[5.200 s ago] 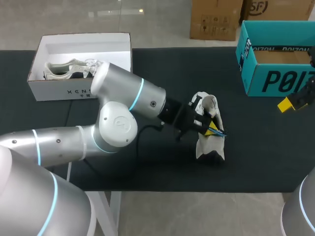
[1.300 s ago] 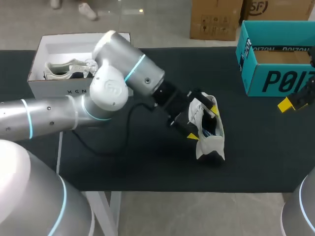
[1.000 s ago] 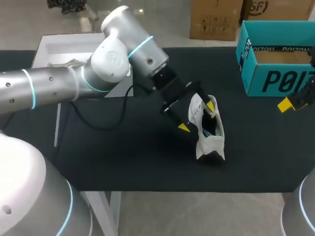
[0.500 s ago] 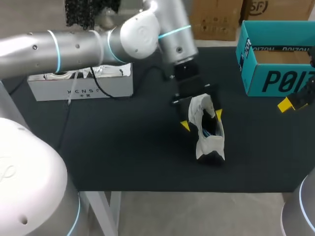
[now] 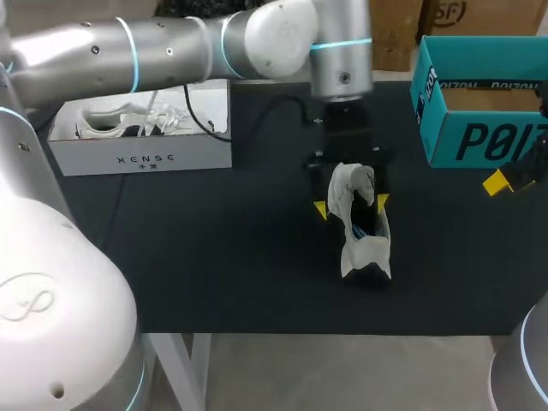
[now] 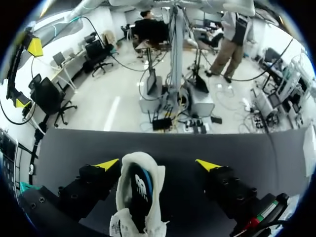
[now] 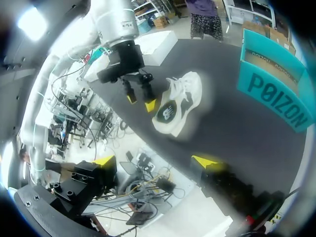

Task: Take the shoe out of the shoebox, open the shoe tongue, remove and reinsert the insole, then place the shoe into the shoebox

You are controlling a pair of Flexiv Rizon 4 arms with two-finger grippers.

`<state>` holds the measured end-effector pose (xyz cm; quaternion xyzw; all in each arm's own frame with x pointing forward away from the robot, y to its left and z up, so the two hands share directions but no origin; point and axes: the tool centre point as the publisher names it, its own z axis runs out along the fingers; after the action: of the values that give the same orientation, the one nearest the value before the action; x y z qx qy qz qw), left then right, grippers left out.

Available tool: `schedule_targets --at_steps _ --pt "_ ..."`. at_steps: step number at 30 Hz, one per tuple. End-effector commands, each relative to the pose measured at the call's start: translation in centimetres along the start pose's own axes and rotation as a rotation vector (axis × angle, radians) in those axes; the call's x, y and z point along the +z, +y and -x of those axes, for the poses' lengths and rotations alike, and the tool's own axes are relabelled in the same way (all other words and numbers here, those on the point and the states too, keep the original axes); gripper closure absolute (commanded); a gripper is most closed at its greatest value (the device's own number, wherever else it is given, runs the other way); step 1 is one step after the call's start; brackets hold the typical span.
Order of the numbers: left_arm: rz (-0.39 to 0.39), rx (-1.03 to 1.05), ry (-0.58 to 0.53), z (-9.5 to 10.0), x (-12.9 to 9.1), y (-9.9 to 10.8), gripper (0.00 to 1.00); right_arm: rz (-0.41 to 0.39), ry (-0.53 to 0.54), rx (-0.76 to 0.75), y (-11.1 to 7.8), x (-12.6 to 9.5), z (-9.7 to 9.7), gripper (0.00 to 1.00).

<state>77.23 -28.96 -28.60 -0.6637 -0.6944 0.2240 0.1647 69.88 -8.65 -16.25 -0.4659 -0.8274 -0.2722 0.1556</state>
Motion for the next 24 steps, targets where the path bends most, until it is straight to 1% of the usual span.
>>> schedule_targets --at_steps 1,2,3,6,7,8,9,14,18,21,24 --pt "0.191 -0.069 0.124 -0.2 -1.4 -2.0 0.0 -0.001 -0.001 0.002 0.0 0.0 0.0 0.0" --pt "0.215 -0.097 0.118 -0.3 -1.5 -2.1 0.0 -0.001 -0.001 0.002 0.0 0.0 0.0 0.0" --pt "0.248 -0.137 0.118 -0.1 -1.7 -2.7 0.0 -0.001 -0.001 0.002 0.0 0.0 0.0 0.0" --pt "0.289 -0.135 0.103 0.0 -1.4 -2.9 0.0 -0.001 -0.001 0.002 0.0 0.0 0.0 0.0" --pt "0.289 -0.115 0.073 -0.1 -1.0 -2.8 0.26 -0.001 -0.001 0.002 0.0 0.0 0.0 0.0" --pt "0.288 -0.123 0.07 -0.1 -0.6 -2.7 0.77 -0.001 -0.001 0.002 0.0 0.0 0.0 0.0" --pt "0.293 -0.116 0.072 0.0 -0.4 -2.8 1.0 -0.001 -0.001 0.002 0.0 0.0 0.0 0.0" --pt "0.335 -0.095 0.054 0.4 1.0 -2.6 1.0 -0.001 -0.001 0.002 0.0 0.0 0.0 0.0" --pt "0.379 -0.085 0.001 0.1 1.8 -1.6 1.0 -0.001 -0.001 0.002 0.0 0.0 0.0 0.0" --pt "0.418 -0.054 -0.005 0.0 2.1 -1.0 1.0 -0.001 -0.001 0.002 0.0 0.0 0.0 0.0" --pt "0.457 0.0 0.008 0.1 2.2 0.1 1.0 -0.001 -0.001 0.002 0.0 0.0 0.0 0.0"
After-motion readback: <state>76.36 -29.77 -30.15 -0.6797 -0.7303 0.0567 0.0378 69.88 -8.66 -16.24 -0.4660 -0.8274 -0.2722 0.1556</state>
